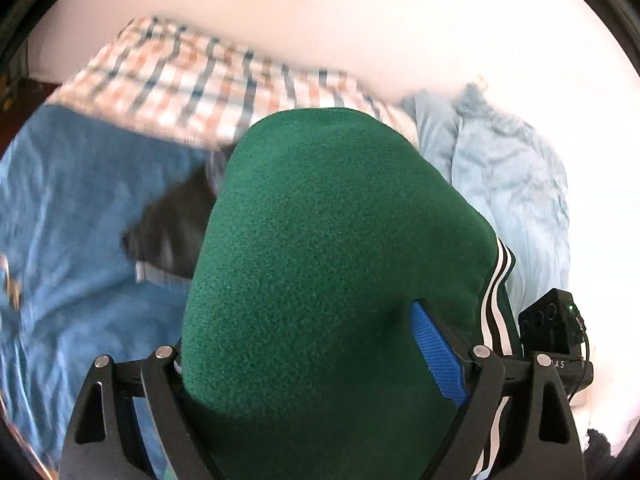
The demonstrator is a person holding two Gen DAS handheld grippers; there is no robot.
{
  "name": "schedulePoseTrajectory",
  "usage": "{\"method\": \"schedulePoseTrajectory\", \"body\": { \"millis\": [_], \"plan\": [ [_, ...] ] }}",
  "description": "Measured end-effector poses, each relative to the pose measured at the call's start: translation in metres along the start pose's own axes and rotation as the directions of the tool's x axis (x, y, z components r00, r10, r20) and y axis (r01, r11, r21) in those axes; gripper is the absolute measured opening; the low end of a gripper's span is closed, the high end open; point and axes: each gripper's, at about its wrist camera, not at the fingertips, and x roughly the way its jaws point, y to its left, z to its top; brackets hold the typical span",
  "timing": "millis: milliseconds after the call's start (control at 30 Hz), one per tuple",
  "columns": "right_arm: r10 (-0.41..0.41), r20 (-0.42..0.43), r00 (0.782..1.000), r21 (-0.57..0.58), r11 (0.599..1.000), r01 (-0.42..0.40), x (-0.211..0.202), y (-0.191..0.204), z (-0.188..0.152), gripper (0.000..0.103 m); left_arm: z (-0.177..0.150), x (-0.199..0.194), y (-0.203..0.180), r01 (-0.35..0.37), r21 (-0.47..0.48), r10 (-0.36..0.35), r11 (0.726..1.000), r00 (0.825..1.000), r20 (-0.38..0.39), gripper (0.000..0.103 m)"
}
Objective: Fold large clothes
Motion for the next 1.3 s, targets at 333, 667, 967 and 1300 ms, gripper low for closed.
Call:
{"method": "schedulePoseTrajectory", "body": {
  "millis": [333, 667, 967, 1300],
  "plan": [
    [-0.011, -0.046, 0.999, -0.070, 0.997, 0.007, 0.088, 0.032, 0.224, 0.046, 0.135, 0.115, 0.083, -0.100, 0.006, 0.100, 0.995, 0.995, -0.001, 0.088],
    [-0.238, -0.048, 0.970, -0.077, 0.969, 0.234, 0.107, -0.018, 0.288, 0.067, 0.137, 0.166, 0.115, -0.220, 0.044, 0.223, 0.974, 0.971, -0.082, 0.090],
    [-0.711, 0.292, 0.639, -0.151, 0.625, 0.766, 0.084, 0.073, 0.186, 0.093, 0.108, 0.090, 0.055, -0.531, 0.194, 0.521, 0.825, 0.847, 0.101, 0.096],
    [-0.765, 0.454, 0.458, -0.034, 0.498, 0.866, 0.044, 0.202, -0.014, 0.096, 0.027, -0.034, -0.015, -0.494, 0.239, 0.473, 0.836, 0.869, 0.144, 0.100]
  ]
}}
